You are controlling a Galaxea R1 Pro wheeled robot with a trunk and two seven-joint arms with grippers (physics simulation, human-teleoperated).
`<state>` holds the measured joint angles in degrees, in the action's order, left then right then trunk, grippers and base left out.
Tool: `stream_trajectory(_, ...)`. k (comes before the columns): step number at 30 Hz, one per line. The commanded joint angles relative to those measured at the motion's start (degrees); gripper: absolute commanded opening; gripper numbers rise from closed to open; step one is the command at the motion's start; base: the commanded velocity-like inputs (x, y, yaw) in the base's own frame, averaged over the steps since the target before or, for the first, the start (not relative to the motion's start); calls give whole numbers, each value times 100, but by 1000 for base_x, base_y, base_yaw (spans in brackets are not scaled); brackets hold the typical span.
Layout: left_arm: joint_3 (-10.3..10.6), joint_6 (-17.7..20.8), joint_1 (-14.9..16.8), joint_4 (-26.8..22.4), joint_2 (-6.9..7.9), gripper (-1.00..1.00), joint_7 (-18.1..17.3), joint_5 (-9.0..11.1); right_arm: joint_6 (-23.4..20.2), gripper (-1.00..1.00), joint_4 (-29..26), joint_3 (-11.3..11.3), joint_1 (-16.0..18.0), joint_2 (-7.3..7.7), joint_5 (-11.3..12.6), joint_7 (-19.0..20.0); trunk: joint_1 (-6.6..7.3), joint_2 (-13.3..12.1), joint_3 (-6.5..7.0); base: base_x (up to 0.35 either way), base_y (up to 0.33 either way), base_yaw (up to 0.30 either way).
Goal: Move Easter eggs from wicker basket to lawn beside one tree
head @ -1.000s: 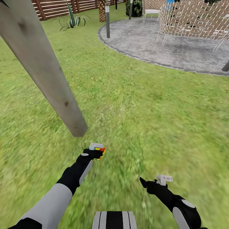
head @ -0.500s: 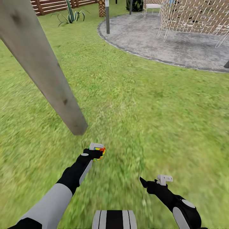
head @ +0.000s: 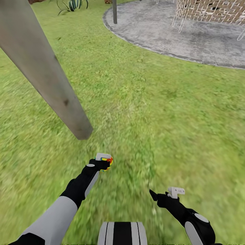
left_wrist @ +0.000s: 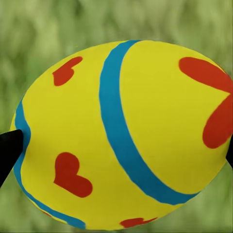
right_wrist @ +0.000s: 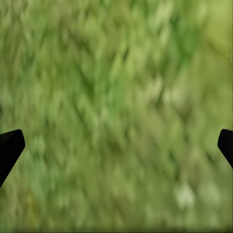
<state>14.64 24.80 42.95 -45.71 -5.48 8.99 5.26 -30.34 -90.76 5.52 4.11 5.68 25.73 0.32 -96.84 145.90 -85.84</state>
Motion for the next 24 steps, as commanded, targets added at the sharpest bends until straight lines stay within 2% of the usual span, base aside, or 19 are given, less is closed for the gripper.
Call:
stream_trajectory(1,21,25,2,-8,3,-100,51,54,-24,100,-6,2,2,3,8,3,-1,3,-26,0,0,0)
stream_trajectory(15,21,25,2,-16,3,-100,50,54,-24,100,-8,2,2,3,10,3,-37,22,-337,0,0,0)
stream_trajectory(22,21,25,2,-17,3,-100,58,54,-24,100,-9,2,2,3,10,3,-37,22,-337,0,0,0)
stream_trajectory(23,21,25,2,-17,3,100,59,54,-24,100,-8,2,2,3,9,3,-37,22,-337,0,0,0)
stream_trajectory(24,21,25,2,-17,3,100,59,54,-24,100,-9,2,2,3,7,3,-37,22,-337,0,0,0)
